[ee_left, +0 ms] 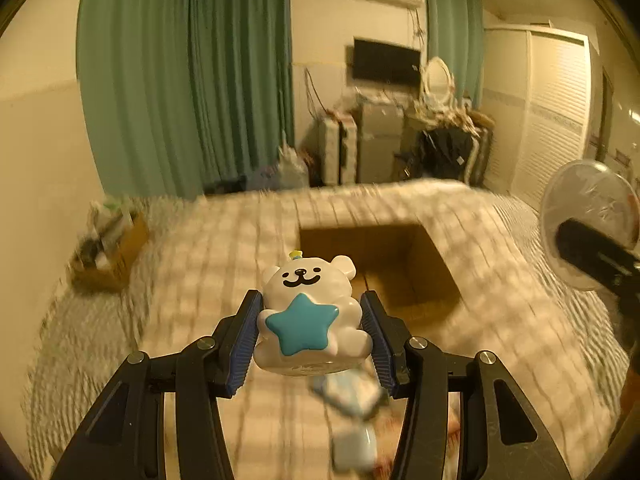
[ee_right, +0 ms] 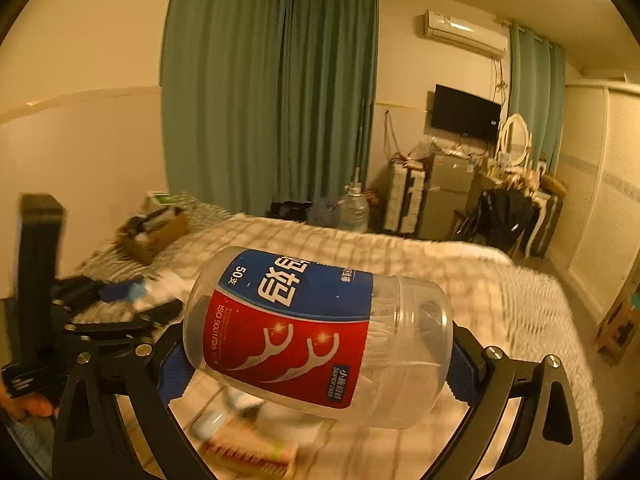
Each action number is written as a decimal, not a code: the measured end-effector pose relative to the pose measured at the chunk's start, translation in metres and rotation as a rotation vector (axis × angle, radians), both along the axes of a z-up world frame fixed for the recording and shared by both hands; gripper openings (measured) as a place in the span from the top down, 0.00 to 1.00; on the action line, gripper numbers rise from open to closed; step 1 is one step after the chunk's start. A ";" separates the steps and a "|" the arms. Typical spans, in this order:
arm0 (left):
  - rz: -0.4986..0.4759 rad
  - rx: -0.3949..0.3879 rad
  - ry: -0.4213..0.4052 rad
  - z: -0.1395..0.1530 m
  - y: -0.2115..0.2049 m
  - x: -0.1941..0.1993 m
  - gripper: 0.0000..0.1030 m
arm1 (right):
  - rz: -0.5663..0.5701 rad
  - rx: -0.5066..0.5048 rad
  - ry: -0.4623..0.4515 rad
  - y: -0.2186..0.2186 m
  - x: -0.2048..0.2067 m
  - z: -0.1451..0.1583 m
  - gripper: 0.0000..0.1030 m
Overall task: Organize objects
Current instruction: 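Grasp the white bear container with the left gripper while the right carries the bottle into the box, then grasp the light-blue earbud case with the left gripper while the right grasps the tape roll, then drop the earbud case and tape roll into the box with both grippers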
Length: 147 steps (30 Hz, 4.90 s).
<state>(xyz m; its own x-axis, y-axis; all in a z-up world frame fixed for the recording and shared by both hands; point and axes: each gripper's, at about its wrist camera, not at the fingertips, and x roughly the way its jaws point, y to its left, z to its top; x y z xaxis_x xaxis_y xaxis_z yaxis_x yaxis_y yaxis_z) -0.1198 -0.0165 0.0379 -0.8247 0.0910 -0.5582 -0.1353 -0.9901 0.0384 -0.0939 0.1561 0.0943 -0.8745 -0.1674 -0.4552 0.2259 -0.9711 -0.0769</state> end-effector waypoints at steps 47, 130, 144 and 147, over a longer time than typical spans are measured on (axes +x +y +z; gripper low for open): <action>0.121 -0.073 -0.122 -0.059 -0.002 0.016 0.06 | 0.013 0.022 -0.139 0.041 0.002 -0.046 0.00; -0.053 0.016 -0.071 0.013 0.015 -0.003 0.51 | 0.120 0.060 -0.105 -0.018 -0.019 0.022 0.20; -0.064 0.048 -0.122 -0.022 0.028 -0.136 0.51 | 0.045 -0.090 -0.198 -0.002 -0.186 -0.005 0.20; -0.080 0.064 -0.174 -0.050 0.028 -0.160 0.51 | 0.050 -0.081 -0.262 -0.004 -0.213 -0.048 0.20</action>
